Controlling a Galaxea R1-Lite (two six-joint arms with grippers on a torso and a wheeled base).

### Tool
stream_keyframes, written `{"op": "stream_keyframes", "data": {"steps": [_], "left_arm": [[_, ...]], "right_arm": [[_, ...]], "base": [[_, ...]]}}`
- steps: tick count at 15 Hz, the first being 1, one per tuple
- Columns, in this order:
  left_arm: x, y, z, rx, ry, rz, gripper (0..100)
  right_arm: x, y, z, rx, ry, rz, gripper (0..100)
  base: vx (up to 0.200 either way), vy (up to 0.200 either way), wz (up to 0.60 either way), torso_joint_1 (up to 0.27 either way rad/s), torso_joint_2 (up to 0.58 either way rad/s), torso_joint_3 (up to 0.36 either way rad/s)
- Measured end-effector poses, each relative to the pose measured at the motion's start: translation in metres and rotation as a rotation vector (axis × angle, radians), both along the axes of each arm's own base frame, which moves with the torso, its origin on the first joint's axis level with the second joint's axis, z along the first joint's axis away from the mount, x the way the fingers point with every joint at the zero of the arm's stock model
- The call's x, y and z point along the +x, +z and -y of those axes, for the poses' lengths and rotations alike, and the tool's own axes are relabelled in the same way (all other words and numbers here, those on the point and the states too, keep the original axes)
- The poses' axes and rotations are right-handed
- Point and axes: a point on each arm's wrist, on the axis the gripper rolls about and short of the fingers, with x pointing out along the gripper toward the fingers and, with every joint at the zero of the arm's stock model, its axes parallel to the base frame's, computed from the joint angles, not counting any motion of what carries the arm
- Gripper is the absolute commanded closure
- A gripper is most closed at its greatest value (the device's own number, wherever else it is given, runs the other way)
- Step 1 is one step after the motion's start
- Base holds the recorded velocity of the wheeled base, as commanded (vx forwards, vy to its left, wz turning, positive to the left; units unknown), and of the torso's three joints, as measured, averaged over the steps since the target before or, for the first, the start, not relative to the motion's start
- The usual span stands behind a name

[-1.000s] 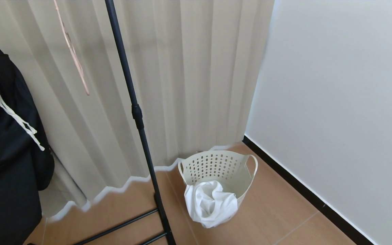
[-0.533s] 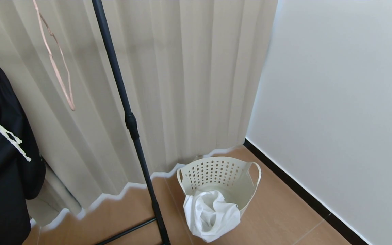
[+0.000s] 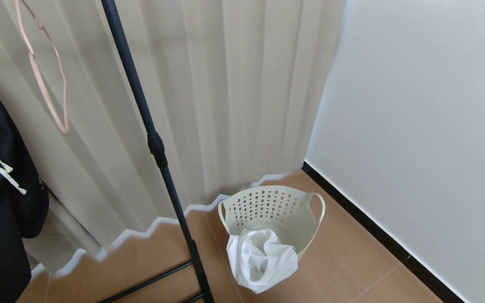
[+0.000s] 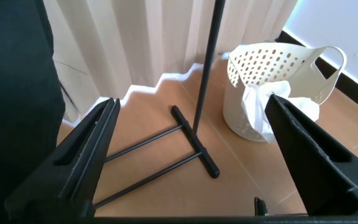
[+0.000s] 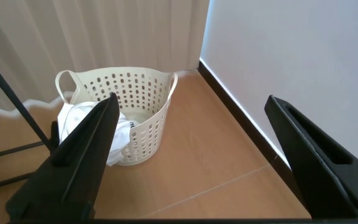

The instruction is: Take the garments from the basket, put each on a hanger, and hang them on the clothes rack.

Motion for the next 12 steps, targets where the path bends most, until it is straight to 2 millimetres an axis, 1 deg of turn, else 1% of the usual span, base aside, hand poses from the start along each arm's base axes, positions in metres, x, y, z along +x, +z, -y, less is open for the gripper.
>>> {"op": "stream_keyframes", "data": {"steps": [4,12], "left_arm": [[0.0,-0.0003,0.0,0.001,0.0,-0.002,0],[0.0,-0.0001,0.0,-0.001,0.001,0.0,0]], "right_arm": [[0.0,-0.0003,0.0,0.0,0.001,-0.002,0],[0.0,-0.0002,0.0,0.0,0.001,-0.001,0]], "base": [[0.0,0.0,0.0,-0.03,0.25,0.019],[0.0,0.0,0.0,0.0,0.03,-0.174]]}}
